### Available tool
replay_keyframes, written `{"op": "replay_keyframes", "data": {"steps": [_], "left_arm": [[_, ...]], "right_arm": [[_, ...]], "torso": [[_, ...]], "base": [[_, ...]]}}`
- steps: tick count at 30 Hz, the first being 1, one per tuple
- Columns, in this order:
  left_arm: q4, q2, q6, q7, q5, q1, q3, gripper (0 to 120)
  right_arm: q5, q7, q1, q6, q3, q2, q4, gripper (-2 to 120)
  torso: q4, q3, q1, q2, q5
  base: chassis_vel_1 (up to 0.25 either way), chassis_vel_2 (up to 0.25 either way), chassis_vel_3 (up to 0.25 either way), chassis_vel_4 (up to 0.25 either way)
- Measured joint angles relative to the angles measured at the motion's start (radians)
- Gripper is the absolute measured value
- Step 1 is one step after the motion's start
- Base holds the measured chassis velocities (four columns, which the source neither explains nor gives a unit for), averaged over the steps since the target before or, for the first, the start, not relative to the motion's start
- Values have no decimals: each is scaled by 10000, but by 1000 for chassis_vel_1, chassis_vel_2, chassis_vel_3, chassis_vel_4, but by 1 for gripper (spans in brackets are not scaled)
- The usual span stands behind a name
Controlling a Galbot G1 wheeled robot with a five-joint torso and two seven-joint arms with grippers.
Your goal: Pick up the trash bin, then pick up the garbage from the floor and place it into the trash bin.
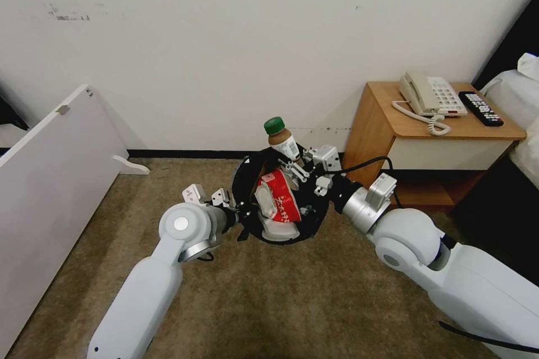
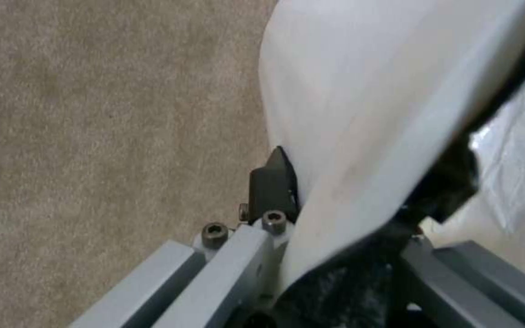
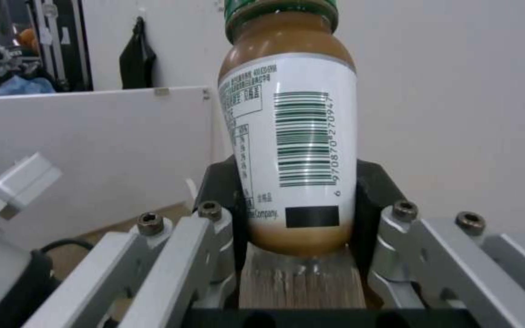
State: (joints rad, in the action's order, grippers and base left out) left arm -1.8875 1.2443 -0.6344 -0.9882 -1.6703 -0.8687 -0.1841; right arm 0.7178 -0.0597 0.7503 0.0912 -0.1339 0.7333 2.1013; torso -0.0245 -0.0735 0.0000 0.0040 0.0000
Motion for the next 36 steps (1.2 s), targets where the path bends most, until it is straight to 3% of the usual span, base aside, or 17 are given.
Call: {"op": "replay_keyframes", "data": {"steps": [14, 36], "left_arm": [[-224, -104, 43, 30, 306, 62, -67, 0], [-747, -203, 43, -46, -40, -158, -235, 0]], "right_arm": [[-335, -9, 134, 138, -577, 202, -562, 28], [-1029, -138, 49, 138, -1012, 887, -2043, 28]], "torso": [[0, 0, 0, 0, 0], [1, 0, 0, 0, -1]], "base": [[0, 0, 0, 0], [0, 0, 0, 0]]}}
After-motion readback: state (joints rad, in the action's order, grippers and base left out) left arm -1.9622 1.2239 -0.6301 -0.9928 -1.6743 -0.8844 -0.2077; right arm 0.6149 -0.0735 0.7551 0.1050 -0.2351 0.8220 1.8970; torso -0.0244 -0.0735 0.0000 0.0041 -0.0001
